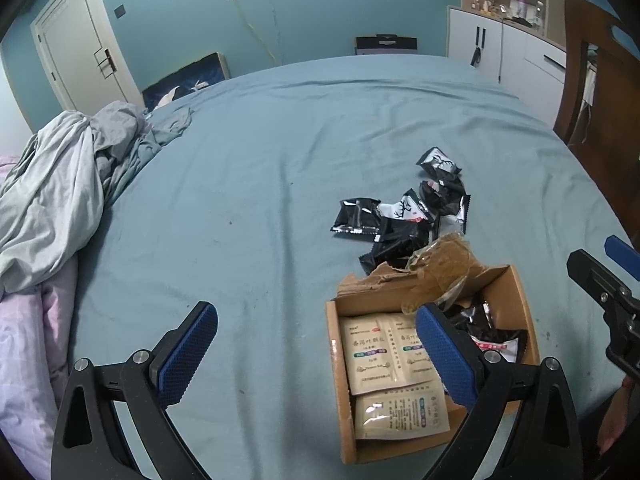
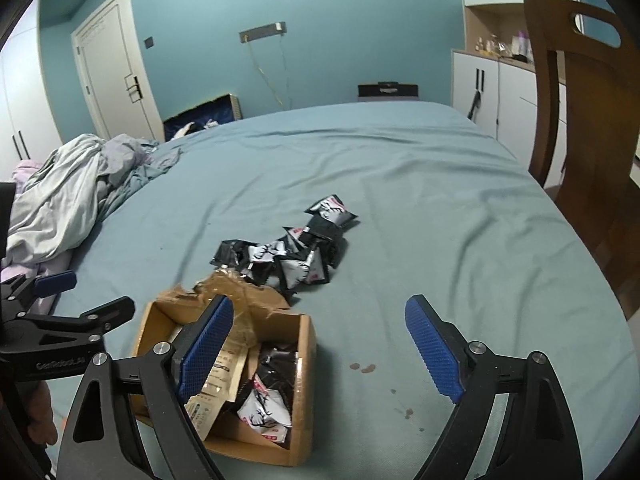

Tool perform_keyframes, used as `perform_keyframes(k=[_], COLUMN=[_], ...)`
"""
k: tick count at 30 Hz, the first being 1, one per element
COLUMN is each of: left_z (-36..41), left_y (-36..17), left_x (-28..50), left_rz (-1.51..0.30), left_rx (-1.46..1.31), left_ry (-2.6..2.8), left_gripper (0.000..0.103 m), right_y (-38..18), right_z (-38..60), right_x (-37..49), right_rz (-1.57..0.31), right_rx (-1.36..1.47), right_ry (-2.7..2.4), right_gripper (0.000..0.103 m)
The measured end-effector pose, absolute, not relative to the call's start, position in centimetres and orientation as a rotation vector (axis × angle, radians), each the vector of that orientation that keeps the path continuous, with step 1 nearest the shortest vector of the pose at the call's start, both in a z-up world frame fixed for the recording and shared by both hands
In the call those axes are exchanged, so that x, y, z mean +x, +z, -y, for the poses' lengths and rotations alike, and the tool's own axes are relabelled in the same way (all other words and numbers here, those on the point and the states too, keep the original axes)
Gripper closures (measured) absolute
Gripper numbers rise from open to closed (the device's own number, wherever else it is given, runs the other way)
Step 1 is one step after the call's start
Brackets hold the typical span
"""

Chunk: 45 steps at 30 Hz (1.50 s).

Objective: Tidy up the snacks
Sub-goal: 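Reach the right tool to the pile and grasp a white-and-black packet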

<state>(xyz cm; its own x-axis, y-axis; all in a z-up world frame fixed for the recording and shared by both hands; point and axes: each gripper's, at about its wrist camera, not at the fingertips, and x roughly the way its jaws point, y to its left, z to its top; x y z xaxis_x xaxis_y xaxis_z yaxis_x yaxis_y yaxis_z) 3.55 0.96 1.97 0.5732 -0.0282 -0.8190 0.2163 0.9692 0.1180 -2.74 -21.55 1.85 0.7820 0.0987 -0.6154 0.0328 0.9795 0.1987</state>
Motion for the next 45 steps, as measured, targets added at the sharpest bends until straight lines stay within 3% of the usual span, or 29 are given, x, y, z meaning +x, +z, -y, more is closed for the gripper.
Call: perform_keyframes(k=[27,45], left_z=[-0.9,-1.0], left_y=[-0.4,-1.4], left_x=[7.0,9.1], left_rz=[-1.102,-1.157], left_rx=[0.146,0.046], left_ry=[-0.187,-0.252], left_gripper=[0.001,0.001], right_y=[0.0,-5.0], right_z=[25.2,23.8], right_x=[4.8,16.9], right_rz=[-0.899,-1.108], right_rx=[0.342,0.335], right_ry=[0.028,0.217], right_gripper=[0.015,0.015])
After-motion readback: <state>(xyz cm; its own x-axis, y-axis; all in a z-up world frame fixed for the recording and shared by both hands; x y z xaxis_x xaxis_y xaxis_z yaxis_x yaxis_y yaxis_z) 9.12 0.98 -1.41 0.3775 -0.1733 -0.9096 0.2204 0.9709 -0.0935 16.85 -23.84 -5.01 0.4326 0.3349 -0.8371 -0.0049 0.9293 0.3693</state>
